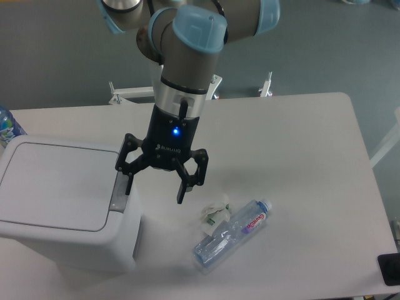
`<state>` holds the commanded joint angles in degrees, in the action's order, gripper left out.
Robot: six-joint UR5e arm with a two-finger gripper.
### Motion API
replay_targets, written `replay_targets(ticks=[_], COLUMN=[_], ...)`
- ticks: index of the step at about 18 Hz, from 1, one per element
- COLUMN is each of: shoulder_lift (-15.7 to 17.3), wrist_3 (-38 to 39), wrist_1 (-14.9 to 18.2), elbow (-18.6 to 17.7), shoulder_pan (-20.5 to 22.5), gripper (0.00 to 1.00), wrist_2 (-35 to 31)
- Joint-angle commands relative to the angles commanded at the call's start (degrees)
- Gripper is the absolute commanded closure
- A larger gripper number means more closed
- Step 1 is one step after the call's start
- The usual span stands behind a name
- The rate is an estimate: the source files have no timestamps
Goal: Open the trash can
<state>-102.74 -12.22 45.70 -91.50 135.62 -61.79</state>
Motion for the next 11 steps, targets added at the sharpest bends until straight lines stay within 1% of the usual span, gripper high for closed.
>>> replay_targets(ticks=[7, 11], shoulder_lift=[0.44, 1.31], wrist_3=[0.09, 1.05], wrist_1=[0.00, 0.00], elbow=[0.09, 1.14], shoulder_pan=[0.09, 0.17], gripper=[0.00, 0.00], wrist_2=[0.00, 0.00])
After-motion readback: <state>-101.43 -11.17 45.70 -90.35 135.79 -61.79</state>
